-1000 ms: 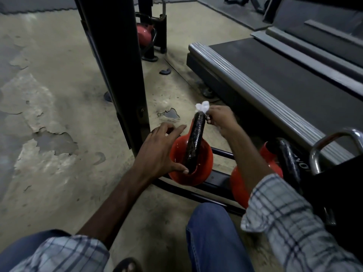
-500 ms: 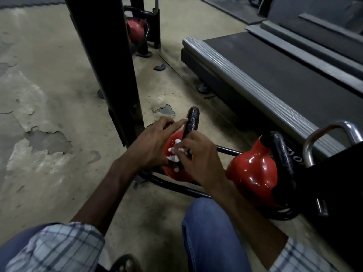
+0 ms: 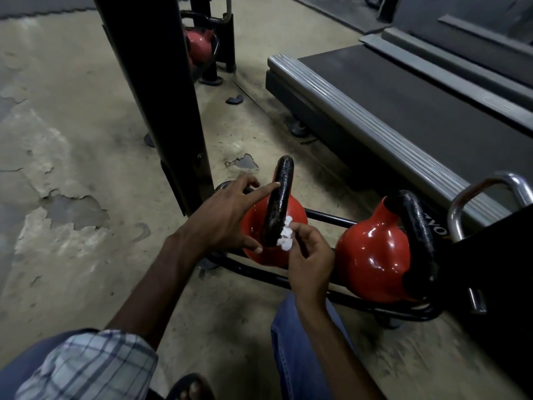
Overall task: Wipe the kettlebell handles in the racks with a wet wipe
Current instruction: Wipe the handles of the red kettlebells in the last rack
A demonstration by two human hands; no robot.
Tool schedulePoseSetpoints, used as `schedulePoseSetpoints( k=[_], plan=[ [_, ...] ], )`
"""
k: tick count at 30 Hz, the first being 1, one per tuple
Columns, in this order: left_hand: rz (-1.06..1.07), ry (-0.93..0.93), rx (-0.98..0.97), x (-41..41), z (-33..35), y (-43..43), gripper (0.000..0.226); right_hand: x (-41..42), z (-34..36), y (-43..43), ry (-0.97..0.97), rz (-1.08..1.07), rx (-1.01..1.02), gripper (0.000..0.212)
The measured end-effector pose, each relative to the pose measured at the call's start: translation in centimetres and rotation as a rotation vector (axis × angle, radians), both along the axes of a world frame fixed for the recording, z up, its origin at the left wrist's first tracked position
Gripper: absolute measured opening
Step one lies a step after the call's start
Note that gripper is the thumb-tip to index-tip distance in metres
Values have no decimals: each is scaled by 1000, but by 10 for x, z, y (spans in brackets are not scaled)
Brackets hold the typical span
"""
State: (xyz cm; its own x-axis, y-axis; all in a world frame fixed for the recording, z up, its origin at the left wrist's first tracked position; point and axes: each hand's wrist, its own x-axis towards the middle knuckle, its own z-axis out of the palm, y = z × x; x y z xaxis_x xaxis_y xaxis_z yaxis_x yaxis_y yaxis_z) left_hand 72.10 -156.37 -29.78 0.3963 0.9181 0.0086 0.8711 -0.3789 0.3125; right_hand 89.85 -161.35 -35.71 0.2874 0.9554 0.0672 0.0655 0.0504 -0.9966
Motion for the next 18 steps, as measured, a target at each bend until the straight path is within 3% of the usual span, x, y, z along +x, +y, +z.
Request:
schedulePoseSetpoints(
  k=[10,16,18],
  plan=[
    [17,-43,40,7,1,3,125,14,8,53,-130,285,-212,19],
    [27,-35,44,8,1,4,125,1,17,58,-6,349,-238,11],
    [32,-34,32,8,2,3,125,6,15,52,-19,341,-242,20]
  ],
)
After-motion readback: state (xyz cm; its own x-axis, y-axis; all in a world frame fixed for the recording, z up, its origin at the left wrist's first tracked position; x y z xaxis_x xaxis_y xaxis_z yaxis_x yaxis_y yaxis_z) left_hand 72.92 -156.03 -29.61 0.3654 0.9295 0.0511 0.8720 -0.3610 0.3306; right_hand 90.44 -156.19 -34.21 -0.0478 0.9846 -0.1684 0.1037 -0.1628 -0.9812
